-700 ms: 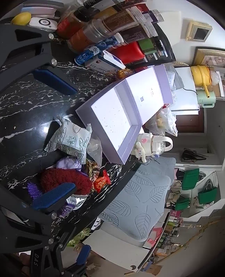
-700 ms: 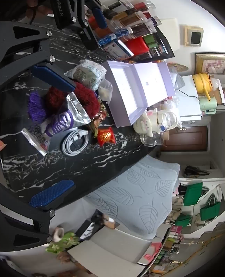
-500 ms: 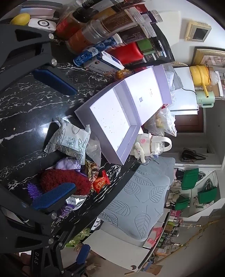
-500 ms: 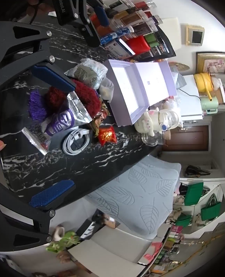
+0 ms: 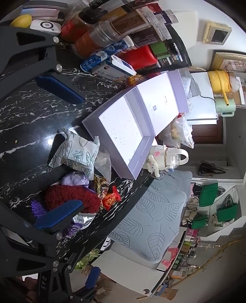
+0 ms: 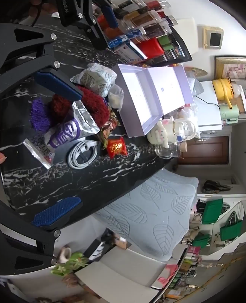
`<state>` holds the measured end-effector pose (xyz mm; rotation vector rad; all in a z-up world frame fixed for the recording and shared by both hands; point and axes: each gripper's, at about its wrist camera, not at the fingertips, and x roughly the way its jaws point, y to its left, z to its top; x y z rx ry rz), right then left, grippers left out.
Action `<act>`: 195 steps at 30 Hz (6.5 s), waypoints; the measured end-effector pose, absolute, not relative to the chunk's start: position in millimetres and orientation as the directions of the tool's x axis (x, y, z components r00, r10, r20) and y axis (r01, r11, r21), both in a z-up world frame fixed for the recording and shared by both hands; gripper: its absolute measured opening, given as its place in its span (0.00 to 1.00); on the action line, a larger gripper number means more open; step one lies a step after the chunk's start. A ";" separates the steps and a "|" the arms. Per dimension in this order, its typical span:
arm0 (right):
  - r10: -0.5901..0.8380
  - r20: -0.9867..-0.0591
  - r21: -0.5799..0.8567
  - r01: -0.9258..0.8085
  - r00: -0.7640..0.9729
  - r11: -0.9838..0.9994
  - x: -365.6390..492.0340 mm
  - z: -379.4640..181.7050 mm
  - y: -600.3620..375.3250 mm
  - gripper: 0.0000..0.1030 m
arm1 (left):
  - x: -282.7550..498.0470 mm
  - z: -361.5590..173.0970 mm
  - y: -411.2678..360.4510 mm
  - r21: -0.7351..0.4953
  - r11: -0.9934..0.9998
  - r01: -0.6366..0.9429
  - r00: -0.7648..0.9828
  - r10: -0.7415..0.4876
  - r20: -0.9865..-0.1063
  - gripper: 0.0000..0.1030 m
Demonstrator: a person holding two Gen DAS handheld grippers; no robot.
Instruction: Organize soft objects
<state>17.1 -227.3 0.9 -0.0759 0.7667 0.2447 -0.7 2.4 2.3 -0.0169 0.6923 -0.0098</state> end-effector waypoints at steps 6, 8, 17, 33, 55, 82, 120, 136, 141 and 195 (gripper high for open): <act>0.191 -0.695 0.022 -0.245 0.693 0.969 17.8 0.9 -226.3 1.00 | -1.1 1.8 3.0 -0.022 1.000 0.005 0.769 -0.018 -0.639 1.00; 0.189 -0.696 0.021 -0.243 0.693 0.970 17.5 1.4 -225.9 1.00 | -0.9 1.8 2.8 -0.022 1.000 0.005 0.768 -0.018 -0.640 1.00; 0.188 -0.695 0.024 -0.239 0.694 0.971 15.7 1.6 -226.6 1.00 | -1.7 1.1 3.7 -0.024 1.000 0.003 0.769 -0.018 -0.640 1.00; 0.188 -0.698 0.024 -0.240 0.691 0.971 14.0 1.0 -226.7 1.00 | -9.4 -3.4 1.4 -0.025 1.000 0.004 0.769 -0.019 -0.639 1.00; 0.220 -0.691 0.032 -0.275 0.689 0.961 -6.9 -3.8 -233.0 1.00 | -26.6 -3.3 -0.4 -0.039 0.999 -0.020 0.765 -0.009 -0.643 1.00; 0.268 -0.780 0.071 -0.345 0.565 0.936 26.3 -61.5 -227.4 0.86 | 7.2 -54.7 19.1 -0.109 0.993 -0.043 0.665 -0.053 -0.745 1.00; 0.341 -0.810 0.158 -0.380 0.478 0.911 55.9 -75.4 -234.5 0.28 | 65.9 -89.8 24.1 -0.232 0.970 0.074 0.604 -0.229 -0.764 0.53; 0.389 -0.768 0.155 -0.442 0.509 0.884 29.4 -58.7 -224.9 0.28 | 16.4 -62.8 29.7 -0.253 0.966 0.057 0.662 -0.226 -0.714 0.53; 0.425 -0.754 0.162 -0.485 0.501 0.859 21.4 -52.4 -216.1 0.28 | -0.5 -52.2 36.6 -0.264 0.964 0.038 0.687 -0.217 -0.694 0.53; 0.656 -0.482 0.033 -0.736 0.581 0.676 198.8 89.6 -70.7 0.28 | 157.9 83.7 112.9 -0.074 0.989 -0.125 0.895 0.081 -0.438 0.53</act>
